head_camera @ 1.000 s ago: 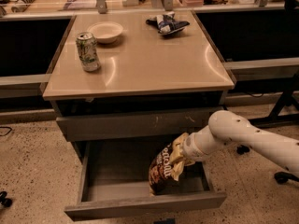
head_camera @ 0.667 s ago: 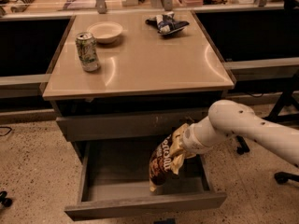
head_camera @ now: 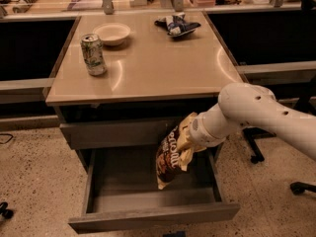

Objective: Pick brown chip bag from middle drawer and place on counter

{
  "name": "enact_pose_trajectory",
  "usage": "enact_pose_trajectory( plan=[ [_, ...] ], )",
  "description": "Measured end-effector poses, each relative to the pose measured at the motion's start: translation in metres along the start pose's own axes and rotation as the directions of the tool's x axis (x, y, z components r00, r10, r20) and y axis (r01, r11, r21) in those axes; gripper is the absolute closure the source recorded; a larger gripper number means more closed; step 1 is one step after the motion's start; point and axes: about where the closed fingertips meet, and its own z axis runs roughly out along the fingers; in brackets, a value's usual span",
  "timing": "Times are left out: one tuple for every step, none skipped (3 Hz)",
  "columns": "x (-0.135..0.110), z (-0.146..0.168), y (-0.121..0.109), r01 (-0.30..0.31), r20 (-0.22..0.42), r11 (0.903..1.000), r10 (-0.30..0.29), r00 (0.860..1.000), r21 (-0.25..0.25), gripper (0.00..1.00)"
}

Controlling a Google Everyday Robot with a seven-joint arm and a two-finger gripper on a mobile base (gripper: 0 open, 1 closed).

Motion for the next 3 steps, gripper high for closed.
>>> enact_pose_trajectory(
  plan=[
    [0.010, -0.013, -0.006, -0.028, -0.004, 0.9982, 0.028, 1.000, 0.054, 1.00],
    [0.035, -0.047, -0.027, -0.136, 0.029, 0.9832, 0.133, 0.991, 0.122, 1.00],
    [0.064, -0.098, -0.050, -0.242, 0.053, 0.9576, 0.237, 0.970, 0.156, 1.00]
  ],
)
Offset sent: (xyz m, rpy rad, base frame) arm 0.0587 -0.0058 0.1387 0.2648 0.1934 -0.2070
